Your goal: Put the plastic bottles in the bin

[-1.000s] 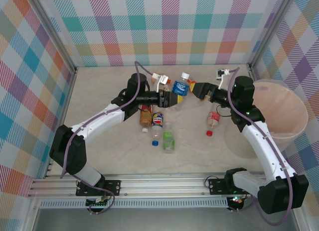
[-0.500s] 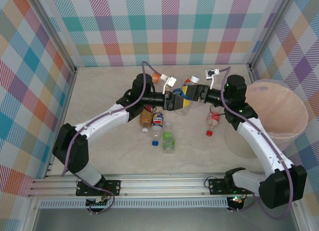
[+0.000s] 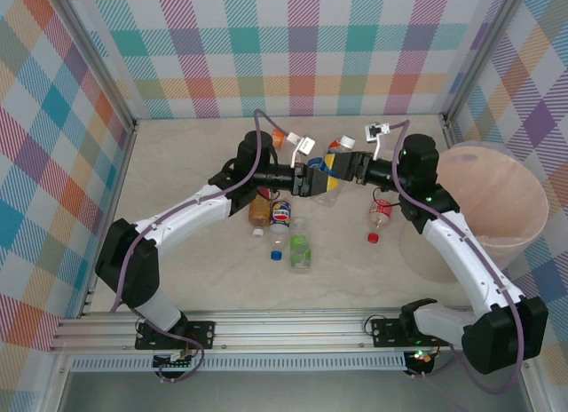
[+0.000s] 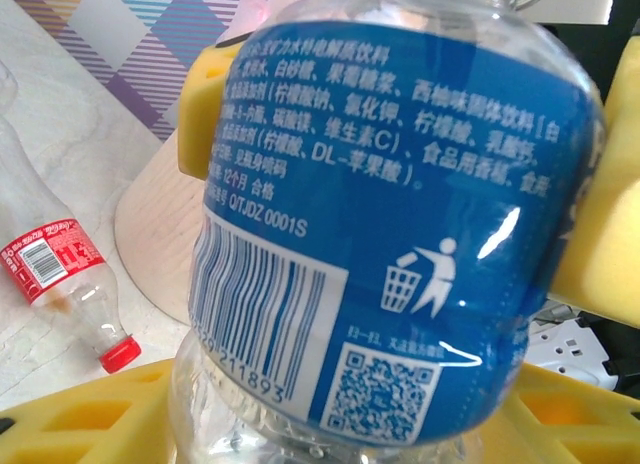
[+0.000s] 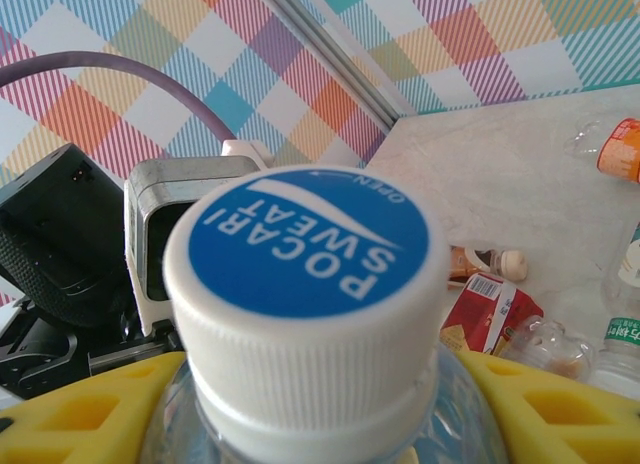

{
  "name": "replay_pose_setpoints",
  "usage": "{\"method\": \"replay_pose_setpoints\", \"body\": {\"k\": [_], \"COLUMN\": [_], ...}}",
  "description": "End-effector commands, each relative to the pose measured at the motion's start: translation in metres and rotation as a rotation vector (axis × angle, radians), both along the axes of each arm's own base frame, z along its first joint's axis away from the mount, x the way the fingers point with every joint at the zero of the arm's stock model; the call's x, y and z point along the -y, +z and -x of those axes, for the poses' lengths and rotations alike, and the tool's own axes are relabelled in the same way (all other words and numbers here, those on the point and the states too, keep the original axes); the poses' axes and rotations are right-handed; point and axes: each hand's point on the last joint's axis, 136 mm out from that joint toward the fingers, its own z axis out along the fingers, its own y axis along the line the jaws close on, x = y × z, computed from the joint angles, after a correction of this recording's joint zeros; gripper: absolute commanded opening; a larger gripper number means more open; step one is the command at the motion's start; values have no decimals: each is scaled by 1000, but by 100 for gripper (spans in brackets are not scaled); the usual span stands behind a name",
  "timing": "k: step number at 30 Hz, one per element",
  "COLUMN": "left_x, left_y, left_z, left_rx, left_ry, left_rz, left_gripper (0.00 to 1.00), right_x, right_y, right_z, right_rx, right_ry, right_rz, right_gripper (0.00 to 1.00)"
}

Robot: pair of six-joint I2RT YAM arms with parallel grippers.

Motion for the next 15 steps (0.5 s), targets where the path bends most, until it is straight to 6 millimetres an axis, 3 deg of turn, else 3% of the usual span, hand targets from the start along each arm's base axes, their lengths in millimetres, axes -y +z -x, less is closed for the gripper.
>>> {"method": "replay_pose_setpoints", "body": {"k": [1, 6, 7, 15], "left_x": [4, 3, 1, -20], "left_y": [5, 1, 1, -2], "left_z": [-7, -8, -8, -22], "left_rx": [24, 21, 25, 55], "left_ry": [43, 48, 51, 176], "left_rz": [-16, -26, -27, -54], "left_gripper": [69, 91, 99, 100], "right_x": [10, 26, 30, 53], "right_y": [14, 1, -1, 2], "right_z": [-3, -15, -17, -19], "right_rx": [62, -11, -18, -19], "right_ry": [-73, -189, -210, -331], "right_rz": [39, 138, 155, 260], "right_gripper": [48, 45, 45, 44]}}
